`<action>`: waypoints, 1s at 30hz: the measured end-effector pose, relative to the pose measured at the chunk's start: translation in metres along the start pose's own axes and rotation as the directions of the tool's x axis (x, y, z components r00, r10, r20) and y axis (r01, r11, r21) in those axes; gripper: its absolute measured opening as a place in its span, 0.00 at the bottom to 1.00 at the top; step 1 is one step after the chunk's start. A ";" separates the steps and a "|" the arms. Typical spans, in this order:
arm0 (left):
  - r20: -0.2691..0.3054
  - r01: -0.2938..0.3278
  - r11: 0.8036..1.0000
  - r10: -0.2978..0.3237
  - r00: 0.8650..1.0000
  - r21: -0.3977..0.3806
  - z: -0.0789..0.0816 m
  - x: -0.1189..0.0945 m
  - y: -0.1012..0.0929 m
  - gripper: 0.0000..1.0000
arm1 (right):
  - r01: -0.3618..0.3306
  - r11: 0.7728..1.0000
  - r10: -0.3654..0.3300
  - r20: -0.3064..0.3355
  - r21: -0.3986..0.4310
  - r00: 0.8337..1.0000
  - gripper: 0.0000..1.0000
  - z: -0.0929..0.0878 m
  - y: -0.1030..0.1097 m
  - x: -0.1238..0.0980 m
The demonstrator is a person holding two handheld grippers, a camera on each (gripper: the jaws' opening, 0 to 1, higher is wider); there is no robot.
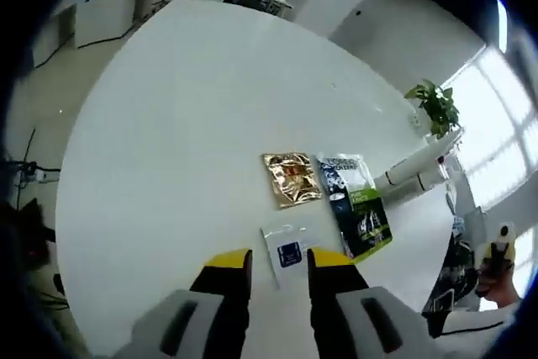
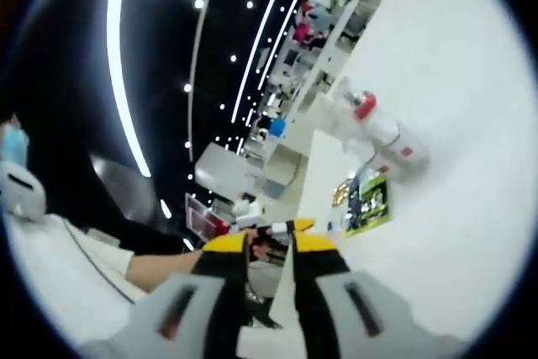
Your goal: Arrange the skincare products in the storage area until every visible bottle or jar stands upright without overlapping.
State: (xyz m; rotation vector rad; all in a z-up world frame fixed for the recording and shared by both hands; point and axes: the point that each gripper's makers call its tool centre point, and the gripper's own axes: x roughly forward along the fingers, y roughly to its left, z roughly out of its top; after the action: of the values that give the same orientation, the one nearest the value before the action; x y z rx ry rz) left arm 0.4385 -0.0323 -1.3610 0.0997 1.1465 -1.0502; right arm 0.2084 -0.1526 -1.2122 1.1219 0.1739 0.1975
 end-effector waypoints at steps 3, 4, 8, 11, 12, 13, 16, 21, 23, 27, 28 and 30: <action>0.008 -0.004 0.991 0.003 1.000 0.134 0.005 0.003 -0.010 0.26 | 0.004 1.000 -0.004 -0.031 -0.001 1.000 0.18 -0.006 -0.002 0.003; 0.011 -0.005 0.986 0.004 1.000 0.169 0.006 0.004 -0.012 0.26 | 0.009 1.000 -0.009 -0.043 0.000 0.999 0.18 -0.007 -0.002 0.004; -0.003 -0.013 0.954 0.015 1.000 0.300 0.011 0.012 -0.022 0.24 | 0.007 1.000 -0.008 -0.036 -0.026 0.999 0.18 0.000 0.003 -0.001; -0.026 -0.016 0.945 0.025 0.999 0.325 0.011 0.017 -0.025 0.23 | 0.016 1.000 -0.016 -0.015 -0.007 1.000 0.19 0.001 -0.004 -0.005; -0.023 -0.019 0.943 0.028 0.999 0.333 0.011 0.017 -0.025 0.23 | 0.019 1.000 -0.019 -0.017 0.002 1.000 0.19 0.000 -0.007 -0.006; -0.021 -0.017 0.939 0.025 0.999 0.343 0.012 0.017 -0.026 0.23 | 0.023 1.000 -0.022 -0.022 0.008 1.000 0.19 -0.002 -0.009 -0.005; -0.033 -0.017 0.923 0.032 0.999 0.385 0.010 0.014 -0.022 0.22 | 0.028 1.000 -0.028 -0.044 -0.003 0.999 0.19 -0.004 -0.007 -0.004; -0.094 0.001 0.906 0.043 0.995 0.424 0.000 0.015 -0.017 0.20 | 0.022 1.000 -0.022 -0.006 -0.004 1.000 0.19 0.003 -0.004 -0.006; -0.090 0.023 0.910 0.016 0.996 0.414 0.000 0.016 -0.022 0.20 | 0.022 1.000 -0.022 -0.007 0.013 1.000 0.19 -0.003 -0.007 -0.006; -0.104 0.027 0.888 0.024 0.994 0.459 -0.002 0.019 -0.021 0.20 | 0.027 1.000 -0.028 -0.048 -0.008 0.998 0.19 -0.008 -0.004 -0.006; -0.111 0.024 0.882 0.033 0.993 0.471 -0.003 0.020 -0.019 0.20 | 0.025 1.000 -0.026 -0.043 -0.017 0.999 0.19 -0.007 -0.002 -0.008; -0.122 0.015 0.875 0.051 0.991 0.483 -0.005 0.021 -0.015 0.20 | 0.026 0.999 -0.027 -0.022 -0.018 0.999 0.19 -0.002 -0.002 -0.011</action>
State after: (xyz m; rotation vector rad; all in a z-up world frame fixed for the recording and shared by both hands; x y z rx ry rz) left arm 0.4248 -0.0511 -1.3735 0.5847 0.9729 -1.3124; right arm 0.1973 -0.1540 -1.2143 1.0994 0.2065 0.1879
